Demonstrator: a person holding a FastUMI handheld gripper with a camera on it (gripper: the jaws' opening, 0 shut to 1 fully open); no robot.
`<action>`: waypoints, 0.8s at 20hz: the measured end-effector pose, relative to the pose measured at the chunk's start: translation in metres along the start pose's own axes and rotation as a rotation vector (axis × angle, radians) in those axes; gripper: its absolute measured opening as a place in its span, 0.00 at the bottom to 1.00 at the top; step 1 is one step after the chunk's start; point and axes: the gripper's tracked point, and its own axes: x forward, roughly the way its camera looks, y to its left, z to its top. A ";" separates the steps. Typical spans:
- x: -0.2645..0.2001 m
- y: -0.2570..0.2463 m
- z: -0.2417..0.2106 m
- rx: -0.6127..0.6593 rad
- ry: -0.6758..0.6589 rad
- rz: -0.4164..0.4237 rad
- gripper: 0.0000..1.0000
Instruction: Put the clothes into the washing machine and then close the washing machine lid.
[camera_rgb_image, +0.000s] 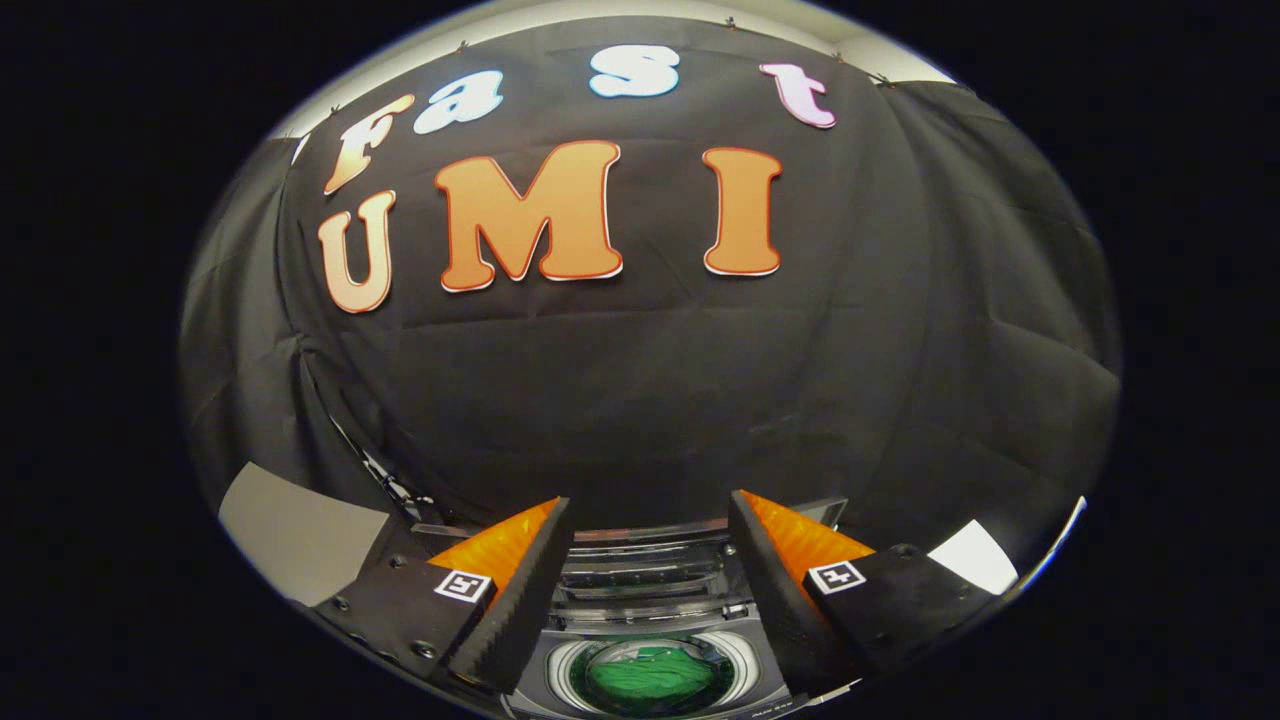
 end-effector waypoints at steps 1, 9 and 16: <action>0.008 0.002 0.000 -0.007 0.005 0.008 0.99; 0.068 -0.002 -0.036 -0.027 0.119 0.008 0.98; 0.063 -0.004 -0.038 -0.003 0.103 0.011 0.98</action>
